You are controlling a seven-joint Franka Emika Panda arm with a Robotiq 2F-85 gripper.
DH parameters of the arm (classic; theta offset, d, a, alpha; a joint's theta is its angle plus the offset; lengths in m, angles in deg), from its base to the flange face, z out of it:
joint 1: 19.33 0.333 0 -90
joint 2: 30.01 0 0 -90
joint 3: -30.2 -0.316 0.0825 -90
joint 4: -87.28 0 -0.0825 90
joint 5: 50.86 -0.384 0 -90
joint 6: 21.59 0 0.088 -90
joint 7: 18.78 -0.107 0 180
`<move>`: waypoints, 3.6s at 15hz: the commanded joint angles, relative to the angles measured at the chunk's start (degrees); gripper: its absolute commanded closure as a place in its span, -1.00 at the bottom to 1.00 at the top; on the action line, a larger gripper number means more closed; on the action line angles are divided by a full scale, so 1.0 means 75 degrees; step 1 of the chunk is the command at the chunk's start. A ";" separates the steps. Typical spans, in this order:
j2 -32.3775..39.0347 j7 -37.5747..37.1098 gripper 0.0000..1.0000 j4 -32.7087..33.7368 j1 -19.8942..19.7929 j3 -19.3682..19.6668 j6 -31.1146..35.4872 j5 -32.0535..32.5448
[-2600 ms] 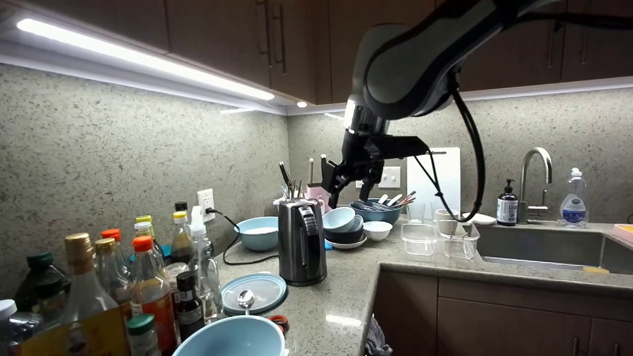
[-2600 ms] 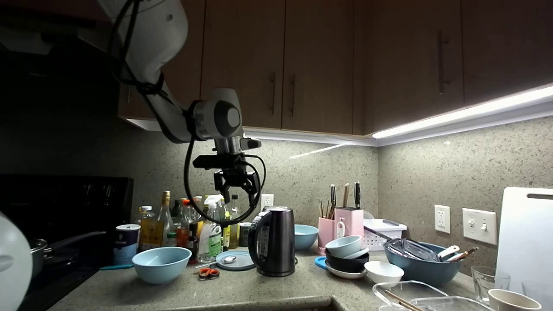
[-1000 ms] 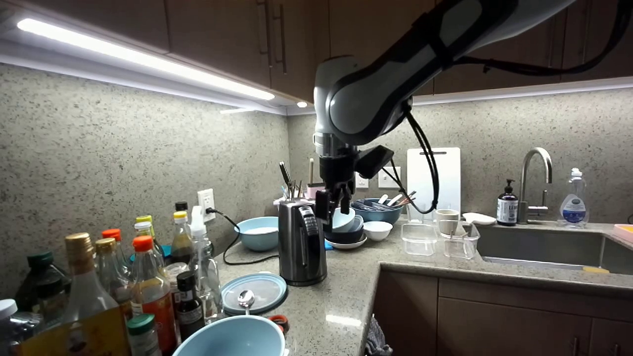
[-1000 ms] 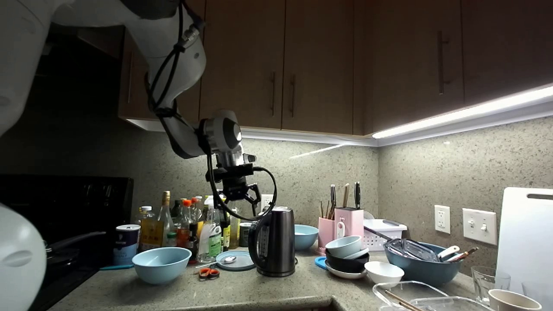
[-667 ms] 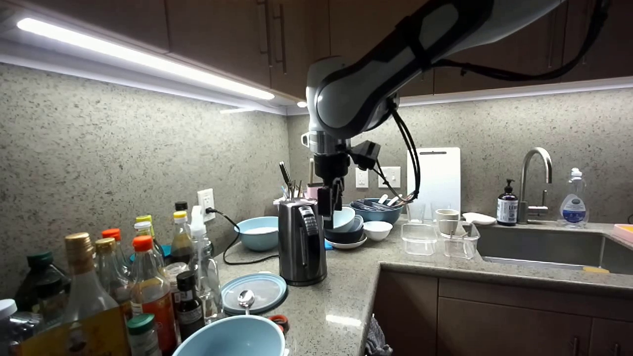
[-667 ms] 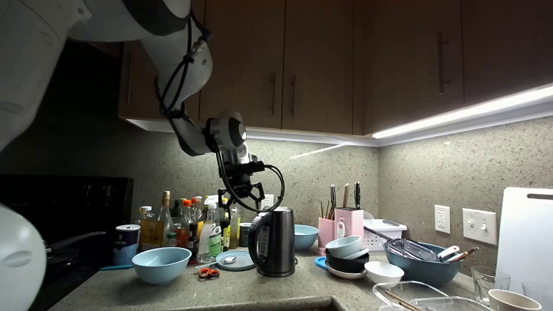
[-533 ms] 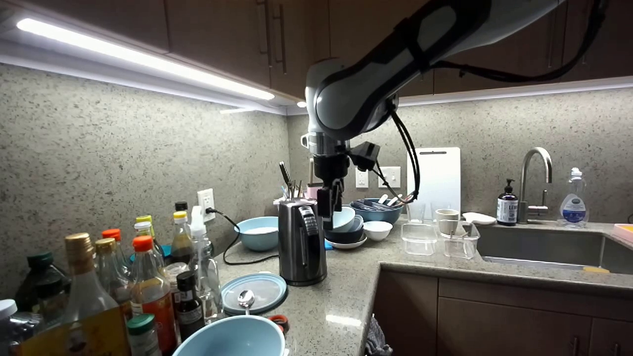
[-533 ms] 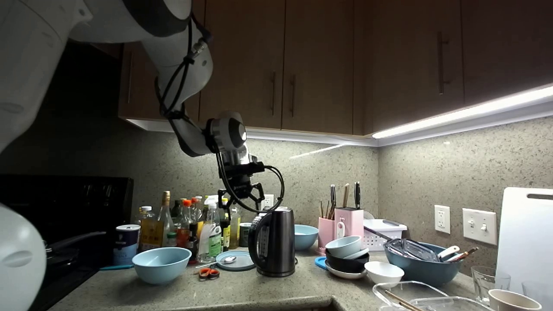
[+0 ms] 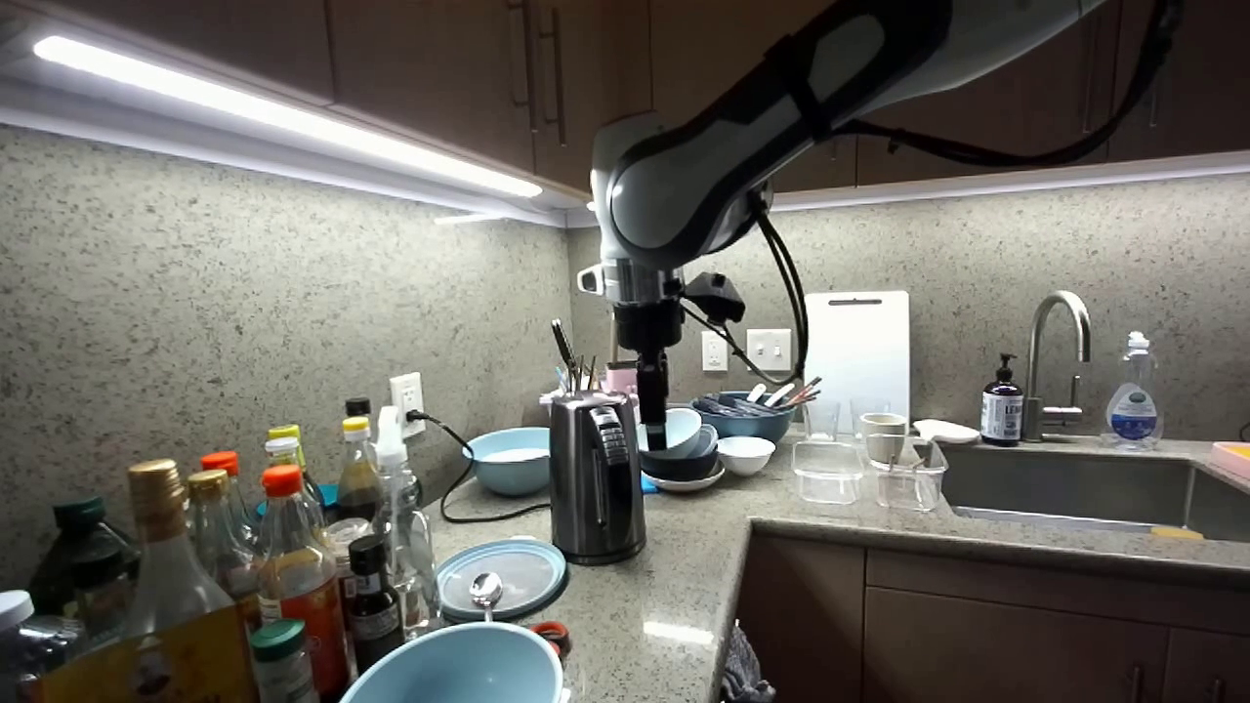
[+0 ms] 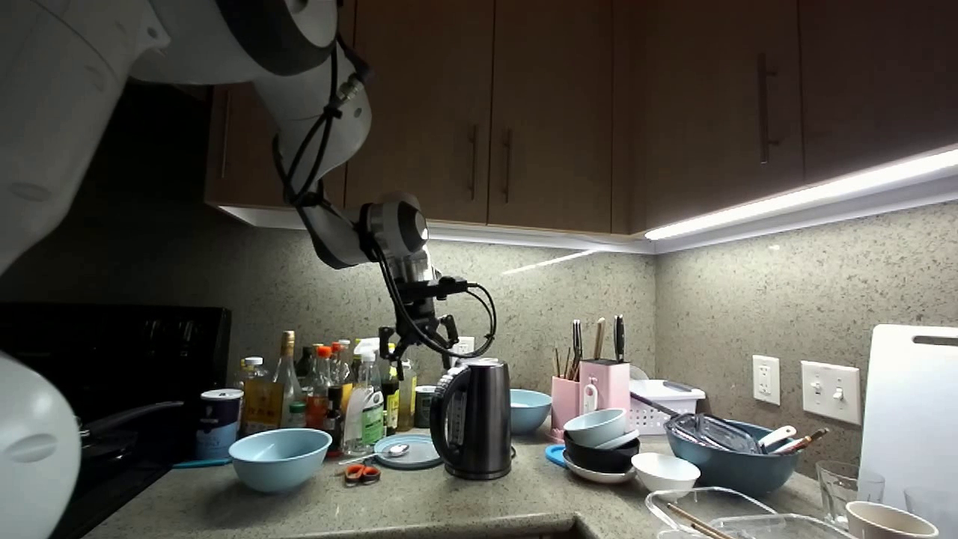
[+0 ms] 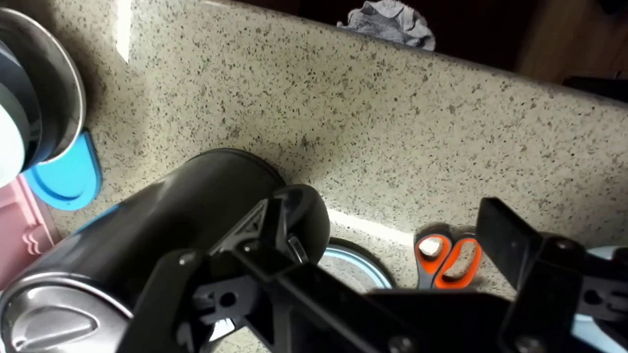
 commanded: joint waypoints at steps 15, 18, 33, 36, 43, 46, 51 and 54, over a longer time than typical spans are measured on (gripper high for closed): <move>0.1506 -0.0679 -1.00 0.1381 0.0488 0.0483 0.2556 0.2398; 0.1471 -0.0987 -1.00 0.1468 0.0884 0.0671 0.1128 0.2947; 0.1814 -0.0986 -1.00 0.1376 0.0408 0.0537 0.2266 0.2640; 0.1860 -0.1055 -1.00 0.1380 0.0445 0.0544 0.2241 0.2639; 0.1510 -0.1493 -1.00 0.1089 0.0621 0.0583 0.1791 0.2741; 0.1476 -0.1645 -1.00 0.1041 0.0648 0.0588 0.1734 0.2735; 0.1511 -0.1786 -1.00 0.1075 0.0629 0.0647 0.1796 0.2792; 0.1588 -0.2096 -1.00 0.1098 0.0549 0.0765 0.1944 0.2813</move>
